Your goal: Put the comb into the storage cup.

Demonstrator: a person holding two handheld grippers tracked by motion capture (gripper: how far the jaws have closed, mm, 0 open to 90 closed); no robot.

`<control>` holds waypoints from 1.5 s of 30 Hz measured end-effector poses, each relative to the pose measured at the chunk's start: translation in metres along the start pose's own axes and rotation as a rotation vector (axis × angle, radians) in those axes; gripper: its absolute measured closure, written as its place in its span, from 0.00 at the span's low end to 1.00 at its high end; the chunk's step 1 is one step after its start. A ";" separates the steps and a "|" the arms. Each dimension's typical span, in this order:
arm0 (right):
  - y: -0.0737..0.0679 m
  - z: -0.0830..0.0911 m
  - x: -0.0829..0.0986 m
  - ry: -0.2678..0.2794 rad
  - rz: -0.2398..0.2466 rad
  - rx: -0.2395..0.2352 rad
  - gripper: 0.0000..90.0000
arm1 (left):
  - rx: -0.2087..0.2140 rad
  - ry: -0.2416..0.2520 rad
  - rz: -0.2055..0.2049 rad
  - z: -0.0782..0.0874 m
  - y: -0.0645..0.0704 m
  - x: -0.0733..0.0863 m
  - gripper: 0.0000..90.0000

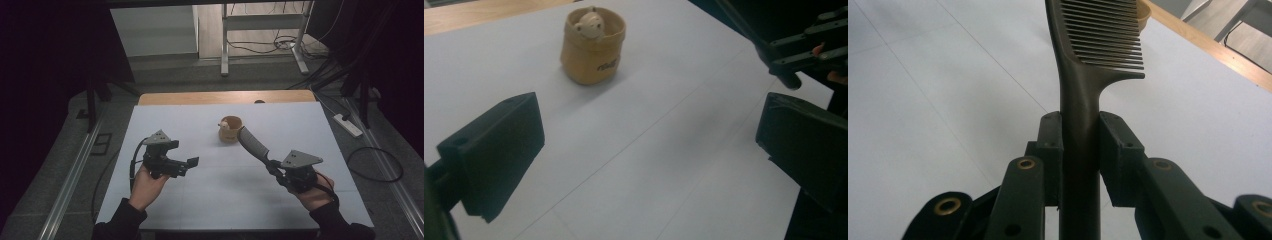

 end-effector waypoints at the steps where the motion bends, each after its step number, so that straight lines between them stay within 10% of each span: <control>1: 0.000 0.000 0.000 0.005 0.002 0.001 0.80 | 0.006 -0.001 -0.004 -0.001 0.000 -0.002 0.00; 45: -0.037 -0.002 -0.018 0.098 0.104 -0.006 0.80 | 0.243 -0.022 -0.017 -0.037 0.024 -0.048 0.00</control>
Point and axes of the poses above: each handheld gripper's, and its own axes: z roughly backward along the jaws, x roughly out of its underside, y roughly to its right, the point moved 1 cm from there along -z, roughly forward along the jaws, and after that the axes turned 15 degrees about -y, right-handed, at the moved point
